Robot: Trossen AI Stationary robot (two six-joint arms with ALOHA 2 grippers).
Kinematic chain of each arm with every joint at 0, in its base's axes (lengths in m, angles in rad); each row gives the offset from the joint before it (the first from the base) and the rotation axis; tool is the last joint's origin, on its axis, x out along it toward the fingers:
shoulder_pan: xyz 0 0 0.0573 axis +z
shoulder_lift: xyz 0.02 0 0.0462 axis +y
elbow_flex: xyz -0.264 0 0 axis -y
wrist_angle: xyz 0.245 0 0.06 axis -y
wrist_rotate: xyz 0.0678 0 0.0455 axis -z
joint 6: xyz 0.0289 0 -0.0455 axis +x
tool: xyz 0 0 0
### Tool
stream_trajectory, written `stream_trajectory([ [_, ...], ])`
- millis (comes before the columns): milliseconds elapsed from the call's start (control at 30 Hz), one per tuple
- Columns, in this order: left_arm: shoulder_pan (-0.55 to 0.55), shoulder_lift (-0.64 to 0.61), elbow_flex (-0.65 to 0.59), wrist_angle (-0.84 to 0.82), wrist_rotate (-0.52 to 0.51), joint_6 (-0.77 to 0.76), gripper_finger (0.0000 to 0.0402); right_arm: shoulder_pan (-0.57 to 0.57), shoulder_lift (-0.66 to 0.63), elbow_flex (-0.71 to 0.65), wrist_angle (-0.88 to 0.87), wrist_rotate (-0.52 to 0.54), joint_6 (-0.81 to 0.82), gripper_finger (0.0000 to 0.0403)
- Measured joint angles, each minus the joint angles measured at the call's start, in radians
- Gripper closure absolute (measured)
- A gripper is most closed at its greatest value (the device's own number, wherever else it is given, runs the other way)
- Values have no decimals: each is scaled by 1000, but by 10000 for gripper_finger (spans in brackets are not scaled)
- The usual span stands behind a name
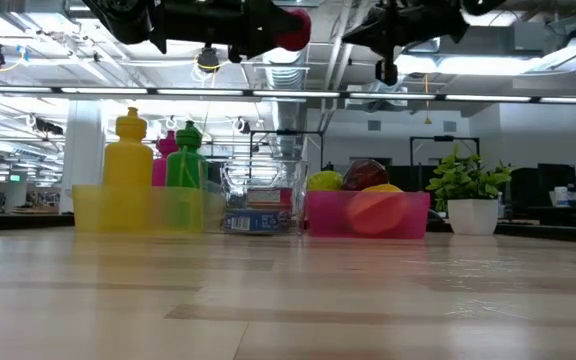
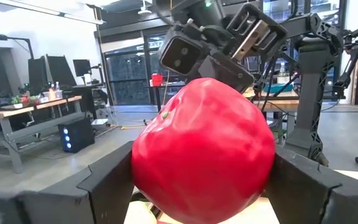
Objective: Pick & Place Food Item
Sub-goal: Put the red apple into the pink bin
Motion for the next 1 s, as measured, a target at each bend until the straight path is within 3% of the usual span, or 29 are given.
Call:
stream_trajectory([
  [200,0,0,0,0,0,-1,107,-9,62,0,84,-54,126,396],
  [367,0,0,0,0,0,-1,107,-3,82,0,139,-79,134,366],
  [1000,0,0,0,-1,0,-1,107,37,86,0,215,-43,220,115],
])
